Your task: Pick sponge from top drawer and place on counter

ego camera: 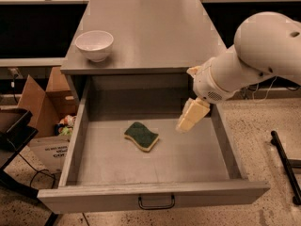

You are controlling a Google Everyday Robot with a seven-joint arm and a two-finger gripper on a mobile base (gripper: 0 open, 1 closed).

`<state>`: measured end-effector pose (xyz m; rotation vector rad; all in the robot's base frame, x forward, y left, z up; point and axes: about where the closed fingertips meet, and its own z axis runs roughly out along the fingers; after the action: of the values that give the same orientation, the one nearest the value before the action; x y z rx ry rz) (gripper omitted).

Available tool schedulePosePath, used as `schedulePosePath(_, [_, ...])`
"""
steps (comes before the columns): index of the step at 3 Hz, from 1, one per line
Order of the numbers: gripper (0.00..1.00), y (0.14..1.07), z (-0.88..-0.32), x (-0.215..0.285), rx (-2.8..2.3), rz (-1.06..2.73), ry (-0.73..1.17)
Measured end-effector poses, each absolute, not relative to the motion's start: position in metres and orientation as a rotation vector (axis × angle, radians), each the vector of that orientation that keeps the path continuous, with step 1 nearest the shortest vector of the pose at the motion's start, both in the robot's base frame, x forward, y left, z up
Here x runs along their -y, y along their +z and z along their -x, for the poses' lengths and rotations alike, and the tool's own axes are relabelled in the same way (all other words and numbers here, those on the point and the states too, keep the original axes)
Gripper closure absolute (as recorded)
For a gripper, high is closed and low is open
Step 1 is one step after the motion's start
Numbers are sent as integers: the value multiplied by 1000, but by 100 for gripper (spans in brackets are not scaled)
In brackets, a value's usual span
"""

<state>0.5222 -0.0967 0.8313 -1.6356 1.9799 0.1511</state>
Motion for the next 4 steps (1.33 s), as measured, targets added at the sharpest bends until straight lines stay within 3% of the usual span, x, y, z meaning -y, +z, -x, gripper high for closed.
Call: schedulePosePath(4, [0, 646, -551, -4, -1802, 1509, 607])
